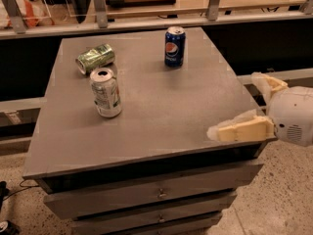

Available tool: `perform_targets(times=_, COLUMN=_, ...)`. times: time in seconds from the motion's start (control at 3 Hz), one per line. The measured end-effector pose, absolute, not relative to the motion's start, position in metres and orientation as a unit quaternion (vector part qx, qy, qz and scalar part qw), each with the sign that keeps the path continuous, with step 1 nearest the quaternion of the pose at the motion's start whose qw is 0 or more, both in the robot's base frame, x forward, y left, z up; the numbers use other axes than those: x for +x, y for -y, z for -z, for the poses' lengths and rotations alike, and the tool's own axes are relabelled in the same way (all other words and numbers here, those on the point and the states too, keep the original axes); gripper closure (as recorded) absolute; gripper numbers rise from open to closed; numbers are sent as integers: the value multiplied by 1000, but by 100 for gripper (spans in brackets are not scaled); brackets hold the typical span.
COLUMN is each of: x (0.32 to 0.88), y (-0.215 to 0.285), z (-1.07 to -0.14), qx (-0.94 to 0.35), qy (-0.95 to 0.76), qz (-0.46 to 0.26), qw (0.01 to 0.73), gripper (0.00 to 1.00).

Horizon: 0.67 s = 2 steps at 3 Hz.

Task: Move 7up can near pepsi can

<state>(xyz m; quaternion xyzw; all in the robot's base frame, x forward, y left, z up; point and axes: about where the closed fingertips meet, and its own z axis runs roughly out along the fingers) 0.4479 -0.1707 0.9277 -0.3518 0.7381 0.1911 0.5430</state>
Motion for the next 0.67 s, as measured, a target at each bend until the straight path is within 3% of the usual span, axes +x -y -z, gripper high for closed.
perform_targets(times=0.67, x=447, y=161, z=-924, qx=-344, qy=-726, qz=-210, qw=558, gripper=0)
